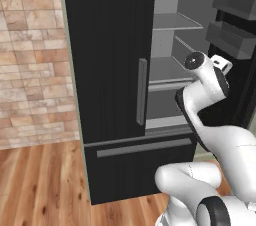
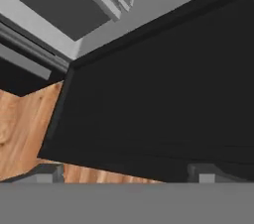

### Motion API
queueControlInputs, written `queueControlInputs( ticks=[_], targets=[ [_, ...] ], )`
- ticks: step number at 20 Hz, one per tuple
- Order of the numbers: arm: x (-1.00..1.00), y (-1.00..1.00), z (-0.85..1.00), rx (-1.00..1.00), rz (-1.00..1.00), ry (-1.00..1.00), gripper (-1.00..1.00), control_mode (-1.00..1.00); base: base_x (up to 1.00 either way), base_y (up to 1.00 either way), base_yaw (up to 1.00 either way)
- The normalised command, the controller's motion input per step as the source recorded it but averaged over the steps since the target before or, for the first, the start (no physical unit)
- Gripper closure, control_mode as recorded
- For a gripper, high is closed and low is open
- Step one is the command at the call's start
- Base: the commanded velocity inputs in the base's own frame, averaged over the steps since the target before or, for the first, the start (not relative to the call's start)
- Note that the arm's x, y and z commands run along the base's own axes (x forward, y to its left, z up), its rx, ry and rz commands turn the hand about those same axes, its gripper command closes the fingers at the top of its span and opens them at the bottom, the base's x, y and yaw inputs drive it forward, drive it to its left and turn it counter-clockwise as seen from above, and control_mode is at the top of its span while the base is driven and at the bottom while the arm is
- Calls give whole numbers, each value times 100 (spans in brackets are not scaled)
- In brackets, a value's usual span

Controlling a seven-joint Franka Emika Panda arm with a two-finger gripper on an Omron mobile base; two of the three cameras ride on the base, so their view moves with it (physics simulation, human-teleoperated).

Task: Retrieve the apple and banana from the fridge and place them into the bowl on the dining table.

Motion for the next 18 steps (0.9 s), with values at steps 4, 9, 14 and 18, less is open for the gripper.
queueControlInputs(
  ticks=[4,9,14,18],
  targets=[
    [0,76,0,44,1,-1,-100,-100,0,0,0],
    [0,61,0,49,5,-20,-100,-100,0,0,0],
    [-13,56,0,40,1,-51,-100,-100,0,0,0],
    [-9,55,0,27,0,-57,-100,-100,0,0,0]
  ],
)
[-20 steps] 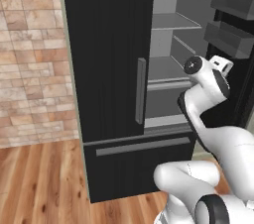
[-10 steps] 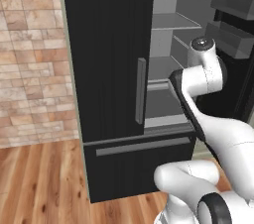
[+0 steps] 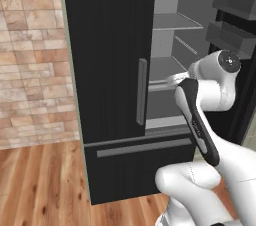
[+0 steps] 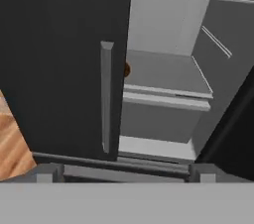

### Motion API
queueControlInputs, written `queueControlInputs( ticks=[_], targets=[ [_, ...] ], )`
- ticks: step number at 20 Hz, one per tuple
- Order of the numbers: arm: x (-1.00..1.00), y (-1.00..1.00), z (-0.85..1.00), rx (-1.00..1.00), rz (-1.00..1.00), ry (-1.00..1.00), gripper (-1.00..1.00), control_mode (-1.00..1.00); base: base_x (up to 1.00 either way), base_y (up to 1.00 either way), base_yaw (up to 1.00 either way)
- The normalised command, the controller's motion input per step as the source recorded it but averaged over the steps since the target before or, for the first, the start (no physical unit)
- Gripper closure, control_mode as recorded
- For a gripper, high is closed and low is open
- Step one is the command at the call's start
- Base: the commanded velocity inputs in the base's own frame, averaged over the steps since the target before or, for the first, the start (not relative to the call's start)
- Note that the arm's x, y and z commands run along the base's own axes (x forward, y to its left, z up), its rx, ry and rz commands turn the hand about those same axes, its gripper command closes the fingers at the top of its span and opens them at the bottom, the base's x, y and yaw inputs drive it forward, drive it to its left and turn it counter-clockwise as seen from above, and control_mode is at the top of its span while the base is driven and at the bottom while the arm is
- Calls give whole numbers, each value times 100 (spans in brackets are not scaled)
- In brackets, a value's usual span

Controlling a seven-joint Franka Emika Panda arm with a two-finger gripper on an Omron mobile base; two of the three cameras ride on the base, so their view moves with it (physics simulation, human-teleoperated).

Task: Retrieve the apple and banana from the fridge and place them into the bowl on the dining table.

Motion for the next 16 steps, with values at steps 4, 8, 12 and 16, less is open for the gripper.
queueControlInputs(
  ticks=[4,8,12,16],
  targets=[
    [0,45,0,18,2,-30,-100,-100,0,0,0],
    [0,32,2,5,2,-7,-100,-100,0,0,0],
    [9,14,5,0,0,0,-100,-100,0,0,0],
    [34,3,10,0,0,5,-100,-100,0,0,0]
  ],
)
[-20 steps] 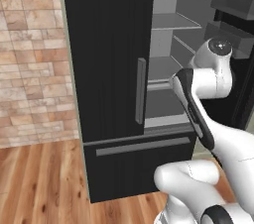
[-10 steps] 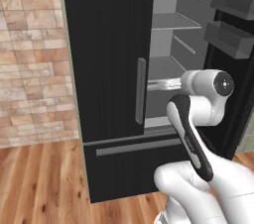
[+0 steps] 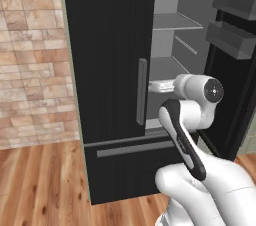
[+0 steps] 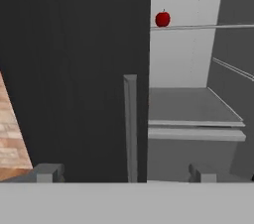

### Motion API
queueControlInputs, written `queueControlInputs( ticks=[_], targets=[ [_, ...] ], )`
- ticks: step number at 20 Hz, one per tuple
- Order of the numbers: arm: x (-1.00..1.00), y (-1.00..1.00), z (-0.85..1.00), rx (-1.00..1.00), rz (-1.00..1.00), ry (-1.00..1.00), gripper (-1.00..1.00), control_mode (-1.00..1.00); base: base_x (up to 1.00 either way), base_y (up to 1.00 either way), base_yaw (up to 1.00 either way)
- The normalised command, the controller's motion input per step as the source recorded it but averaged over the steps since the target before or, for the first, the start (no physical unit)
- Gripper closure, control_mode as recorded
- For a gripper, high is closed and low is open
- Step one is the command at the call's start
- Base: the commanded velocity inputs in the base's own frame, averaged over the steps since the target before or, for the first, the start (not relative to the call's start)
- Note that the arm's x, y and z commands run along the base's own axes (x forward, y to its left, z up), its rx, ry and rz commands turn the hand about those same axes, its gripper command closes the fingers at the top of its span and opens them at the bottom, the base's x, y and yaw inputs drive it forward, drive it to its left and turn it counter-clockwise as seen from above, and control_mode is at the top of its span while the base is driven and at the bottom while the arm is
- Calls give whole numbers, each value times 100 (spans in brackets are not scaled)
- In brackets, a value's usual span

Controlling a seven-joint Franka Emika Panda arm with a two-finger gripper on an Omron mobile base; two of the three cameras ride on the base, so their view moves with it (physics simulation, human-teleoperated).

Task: Retrieve the apple and banana from the fridge and place them into the bowl on the dining table.

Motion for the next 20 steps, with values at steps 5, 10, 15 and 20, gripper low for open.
queueControlInputs(
  ticks=[5,10,15,20],
  targets=[
    [47,0,6,0,0,9,-100,-100,0,0,0],
    [40,3,0,0,0,5,-100,-100,0,0,0],
    [33,7,-5,0,0,0,-100,-100,0,0,0],
    [39,2,-15,0,0,0,-100,-100,0,0,0]
  ],
)
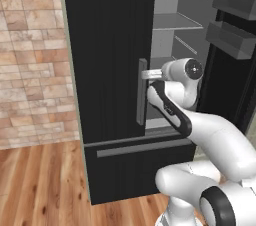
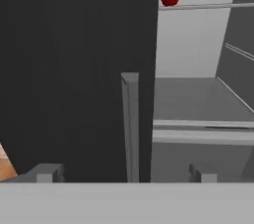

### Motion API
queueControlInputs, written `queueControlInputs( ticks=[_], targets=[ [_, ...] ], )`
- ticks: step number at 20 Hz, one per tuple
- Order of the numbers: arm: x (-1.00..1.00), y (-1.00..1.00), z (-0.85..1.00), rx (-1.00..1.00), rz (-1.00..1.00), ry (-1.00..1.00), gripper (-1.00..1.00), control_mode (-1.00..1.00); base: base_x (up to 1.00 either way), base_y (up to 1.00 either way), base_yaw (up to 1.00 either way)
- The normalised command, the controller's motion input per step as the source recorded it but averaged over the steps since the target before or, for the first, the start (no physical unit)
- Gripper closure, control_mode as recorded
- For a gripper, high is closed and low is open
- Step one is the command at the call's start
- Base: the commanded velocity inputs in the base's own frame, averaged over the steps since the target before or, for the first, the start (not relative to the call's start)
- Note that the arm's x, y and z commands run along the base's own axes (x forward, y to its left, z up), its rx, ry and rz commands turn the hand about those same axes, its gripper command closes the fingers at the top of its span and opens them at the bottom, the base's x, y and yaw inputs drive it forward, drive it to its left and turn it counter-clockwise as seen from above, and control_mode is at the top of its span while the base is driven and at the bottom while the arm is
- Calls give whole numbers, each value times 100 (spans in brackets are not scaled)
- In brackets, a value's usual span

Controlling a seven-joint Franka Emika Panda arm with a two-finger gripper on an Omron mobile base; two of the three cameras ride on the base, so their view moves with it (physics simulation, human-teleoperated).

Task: Retrieve the apple and banana from the fridge and place them into the bowl on the dining table.

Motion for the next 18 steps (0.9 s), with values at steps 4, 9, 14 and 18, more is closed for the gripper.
queueControlInputs(
  ticks=[4,9,14,18],
  targets=[
    [42,0,-11,0,0,0,-100,-100,0,0,0],
    [45,0,-12,0,0,0,-100,-100,0,0,0],
    [50,2,-18,0,0,0,-100,-100,0,0,0],
    [54,1,-22,0,0,0,-100,-100,0,0,0]
  ],
)
